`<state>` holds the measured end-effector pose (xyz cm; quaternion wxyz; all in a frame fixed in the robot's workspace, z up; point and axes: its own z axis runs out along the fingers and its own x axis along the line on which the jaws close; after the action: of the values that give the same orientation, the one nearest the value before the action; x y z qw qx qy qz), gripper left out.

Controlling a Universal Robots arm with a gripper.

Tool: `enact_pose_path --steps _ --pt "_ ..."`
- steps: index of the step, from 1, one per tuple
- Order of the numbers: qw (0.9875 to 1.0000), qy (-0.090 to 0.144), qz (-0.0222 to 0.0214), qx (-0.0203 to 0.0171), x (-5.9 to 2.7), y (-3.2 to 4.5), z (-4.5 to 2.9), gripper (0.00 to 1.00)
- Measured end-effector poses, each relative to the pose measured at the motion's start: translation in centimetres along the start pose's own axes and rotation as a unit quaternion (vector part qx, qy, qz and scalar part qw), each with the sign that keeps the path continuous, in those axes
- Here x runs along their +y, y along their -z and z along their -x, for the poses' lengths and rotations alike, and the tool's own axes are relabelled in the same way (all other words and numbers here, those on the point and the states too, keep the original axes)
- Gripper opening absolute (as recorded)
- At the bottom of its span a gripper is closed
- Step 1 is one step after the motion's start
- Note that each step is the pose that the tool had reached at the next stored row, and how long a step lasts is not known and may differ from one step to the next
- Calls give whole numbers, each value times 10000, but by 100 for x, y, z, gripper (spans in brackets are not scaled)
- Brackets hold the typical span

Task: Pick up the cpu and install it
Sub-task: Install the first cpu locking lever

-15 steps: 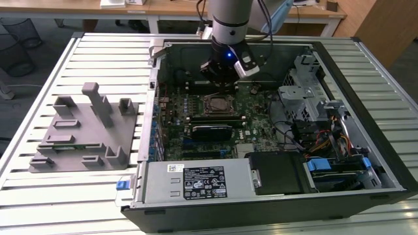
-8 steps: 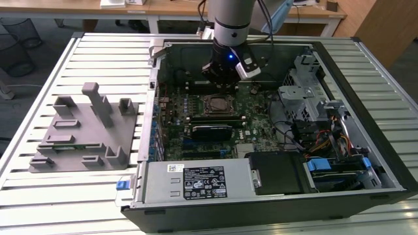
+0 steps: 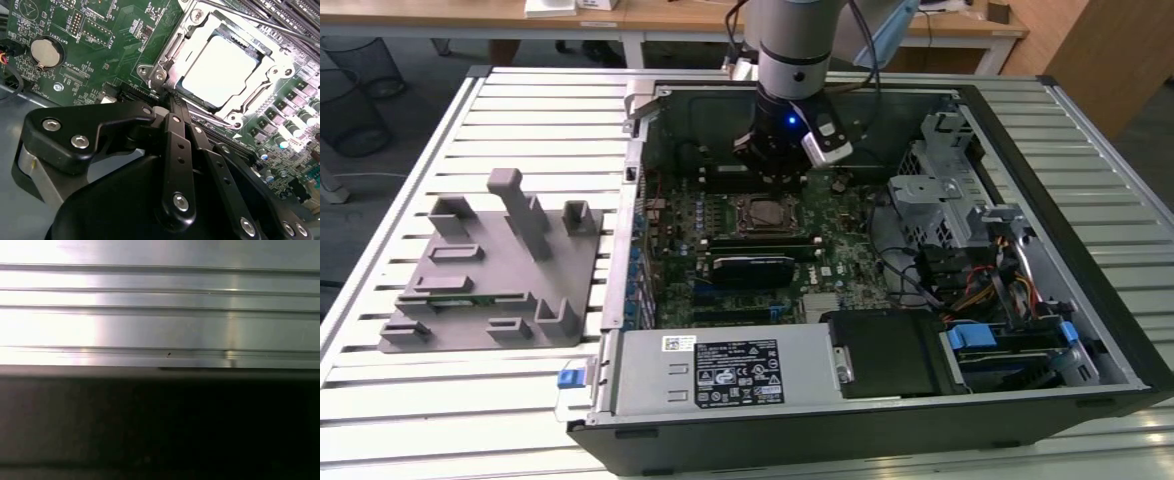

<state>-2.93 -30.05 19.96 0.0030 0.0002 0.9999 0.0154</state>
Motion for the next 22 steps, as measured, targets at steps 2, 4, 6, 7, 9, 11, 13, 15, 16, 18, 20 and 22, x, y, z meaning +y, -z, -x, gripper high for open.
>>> enact_pose_path --steps 2,4,6,7,9,11,13,15,16,18,20,22 --pt "10000 0 -4 1 -1 -11 2 11" --pt "10000 0 -4 0 -1 -15 3 11" --pt "10000 0 -4 0 0 -16 3 11" --pt "10000 0 -3 0 0 -16 3 11" --pt "10000 0 -2 -1 0 -14 3 11" --pt "10000 0 -3 0 0 -8 3 11" --pt "10000 0 -4 0 0 -8 3 11" --pt "10000 0 -4 0 0 -7 3 11" --pt "10000 0 -4 0 0 -8 3 11" --pt "10000 0 -4 0 0 -8 3 11" --pt "10000 1 -7 0 0 -7 3 11" --pt "10000 0 -17 0 0 -8 3 11"
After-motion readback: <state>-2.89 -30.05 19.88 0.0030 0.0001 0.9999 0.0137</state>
